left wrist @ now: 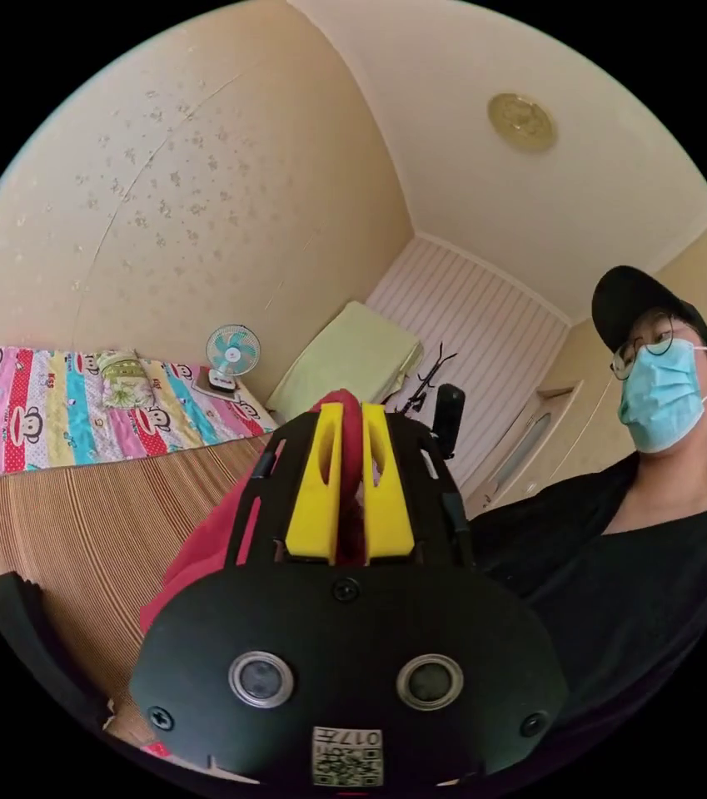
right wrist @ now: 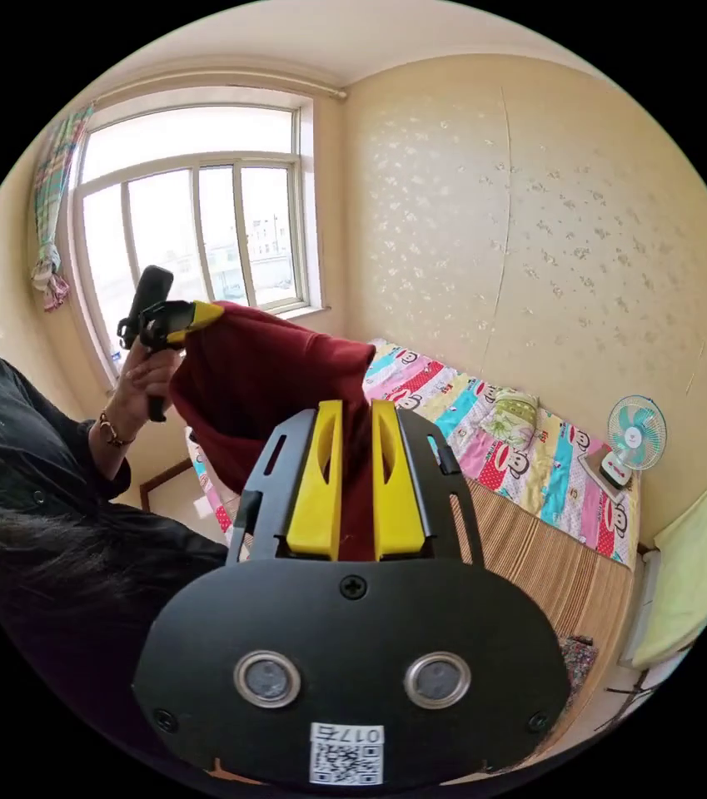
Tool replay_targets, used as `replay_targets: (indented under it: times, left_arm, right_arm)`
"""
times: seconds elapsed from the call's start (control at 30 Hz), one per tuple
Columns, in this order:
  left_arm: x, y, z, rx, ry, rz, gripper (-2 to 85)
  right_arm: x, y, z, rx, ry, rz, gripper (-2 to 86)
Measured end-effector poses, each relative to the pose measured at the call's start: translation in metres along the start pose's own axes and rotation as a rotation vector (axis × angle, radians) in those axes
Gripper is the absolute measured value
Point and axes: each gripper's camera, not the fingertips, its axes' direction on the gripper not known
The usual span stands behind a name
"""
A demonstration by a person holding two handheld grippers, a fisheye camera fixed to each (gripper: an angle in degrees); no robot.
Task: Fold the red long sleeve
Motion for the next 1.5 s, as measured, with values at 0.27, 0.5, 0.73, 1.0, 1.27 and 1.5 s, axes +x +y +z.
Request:
replay_targets:
  times: [0.27,0.5,0.73,1.0,1.27,1.5]
  left_arm:
    - [-0.03,-0.083,0.002,0.26,0.556,0.236,-0.6]
    - [-0.089,-0.061,0.123,-0.469,-0.178,0.215,3.9]
    - [-0.286,0.166,0.262,-1.256,-0.269,-0.235,13.2]
    - [-0.354,0.312,0.312,-1.352,-0.496,-0.314,13.5]
    - [-0.386,0.359,0.327,-1.549,-0.702,-0.195,9.1]
    - [-0.391,0.252,0.19,-0.998,-0.239,-0.634,5.5]
  right_arm:
    - [0.069,0.142,-0.001,0.012,-0.275,0.258,5.4]
    - [0.115,0.21,0.011,-0.024,-0.295,0.495,3.9]
    - [0.159,0.231,-0.009,-0.062,-0.343,0.621,3.7]
    - [0.181,0.257,-0.02,-0.203,-0.415,0.787,3.9]
    - [0.206,0.285,-0.019,-0.172,-0.626,0.903,3.1]
    - [0.22,0.27,-0.04,-0.12,-0.582,0.836,3.2]
